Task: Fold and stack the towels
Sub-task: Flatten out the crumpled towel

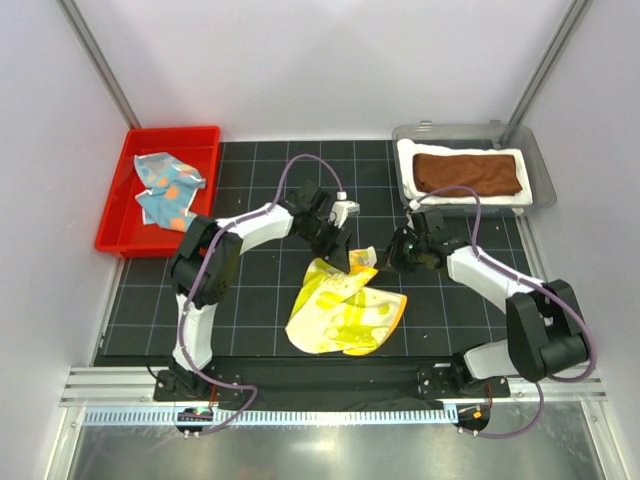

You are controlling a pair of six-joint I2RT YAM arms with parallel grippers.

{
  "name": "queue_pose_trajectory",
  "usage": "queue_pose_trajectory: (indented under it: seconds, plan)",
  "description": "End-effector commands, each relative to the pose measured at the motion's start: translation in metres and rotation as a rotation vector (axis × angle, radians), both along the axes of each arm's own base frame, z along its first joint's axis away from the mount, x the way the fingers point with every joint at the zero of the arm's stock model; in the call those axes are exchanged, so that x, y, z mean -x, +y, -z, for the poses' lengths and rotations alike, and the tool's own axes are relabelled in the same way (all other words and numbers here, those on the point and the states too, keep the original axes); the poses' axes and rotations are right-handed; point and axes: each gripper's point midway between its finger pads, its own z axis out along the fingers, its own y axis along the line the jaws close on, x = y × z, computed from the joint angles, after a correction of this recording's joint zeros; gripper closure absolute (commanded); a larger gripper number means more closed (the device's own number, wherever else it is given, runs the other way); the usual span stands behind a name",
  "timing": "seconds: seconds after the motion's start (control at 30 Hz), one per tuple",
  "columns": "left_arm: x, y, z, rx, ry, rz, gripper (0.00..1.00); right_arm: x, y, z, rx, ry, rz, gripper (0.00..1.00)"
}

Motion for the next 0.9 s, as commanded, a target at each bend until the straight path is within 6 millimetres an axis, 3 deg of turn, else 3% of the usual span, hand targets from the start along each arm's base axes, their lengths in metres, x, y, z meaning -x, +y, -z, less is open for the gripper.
queue_pose_trajectory:
  seconds: [0.0, 0.03, 0.07, 0.13, 0.17, 0.2, 0.27, 0.3, 0.37, 0.4, 0.43, 0.5, 0.53, 0.57, 0.67, 0.7, 0.77, 0.8, 0.83, 0.87]
  plan:
    - [-0.005, -0.027, -0.061, 0.135, -0.100, 0.010, 0.41, -0.020, 0.002, -0.060, -0.039, -0.164, 0.056, 0.99]
    - [-0.013, -0.023, -0.062, 0.109, -0.141, -0.039, 0.41, -0.023, 0.000, -0.070, -0.038, -0.193, 0.075, 0.99]
    - [-0.021, -0.022, -0.092, 0.148, -0.236, -0.074, 0.41, -0.025, -0.001, -0.083, -0.042, -0.236, 0.080, 0.99]
    - [-0.033, -0.008, -0.108, 0.128, -0.309, -0.178, 0.40, -0.031, -0.005, -0.119, -0.040, -0.321, 0.098, 0.99]
    - [-0.032, -0.003, -0.145, 0.186, -0.372, -0.206, 0.40, -0.032, -0.004, -0.131, -0.040, -0.341, 0.090, 0.99]
    - [-0.036, 0.000, -0.157, 0.219, -0.399, -0.238, 0.38, -0.038, -0.002, -0.159, -0.052, -0.393, 0.093, 0.99]
    - [-0.038, 0.013, -0.195, 0.295, -0.402, -0.328, 0.37, -0.034, -0.010, -0.171, -0.013, -0.367, 0.134, 0.99]
    - [-0.040, 0.021, -0.204, 0.299, -0.409, -0.372, 0.38, -0.034, -0.009, -0.193, -0.017, -0.391, 0.149, 0.99]
    - [-0.043, 0.038, -0.207, 0.282, -0.398, -0.477, 0.38, -0.024, -0.019, -0.191, 0.032, -0.329, 0.219, 0.99]
    - [-0.043, 0.050, -0.222, 0.291, -0.447, -0.529, 0.37, -0.021, -0.017, -0.194, 0.033, -0.323, 0.224, 0.99]
    - [-0.042, 0.059, -0.210, 0.257, -0.436, -0.580, 0.37, -0.021, -0.015, -0.192, 0.022, -0.310, 0.235, 0.99]
    - [-0.050, 0.085, -0.211, 0.210, -0.476, -0.719, 0.36, -0.026, -0.007, -0.177, 0.017, -0.278, 0.239, 0.99]
    - [-0.052, 0.100, -0.196, 0.159, -0.447, -0.779, 0.36, -0.036, 0.003, -0.177, -0.011, -0.298, 0.238, 0.99]
    - [-0.053, 0.110, -0.190, 0.150, -0.398, -0.824, 0.36, -0.049, 0.006, -0.162, 0.006, -0.280, 0.271, 0.99]
    - [-0.036, 0.113, -0.161, 0.097, -0.297, -0.777, 0.36, -0.090, 0.030, -0.157, -0.036, -0.331, 0.286, 0.99]
    - [-0.028, 0.111, -0.153, 0.089, -0.261, -0.756, 0.36, -0.111, 0.041, -0.140, -0.028, -0.302, 0.290, 0.99]
    - [-0.015, 0.111, -0.141, 0.082, -0.214, -0.736, 0.37, -0.141, 0.059, -0.132, -0.046, -0.311, 0.276, 0.99]
    - [-0.005, 0.113, -0.124, 0.055, -0.179, -0.739, 0.38, -0.161, 0.071, -0.150, -0.074, -0.347, 0.267, 0.99]
    - [-0.001, 0.115, -0.119, 0.046, -0.171, -0.746, 0.38, -0.176, 0.079, -0.114, -0.031, -0.285, 0.262, 0.99]
    - [0.005, 0.116, -0.121, 0.052, -0.178, -0.748, 0.39, -0.188, 0.085, -0.111, -0.029, -0.282, 0.259, 0.99]
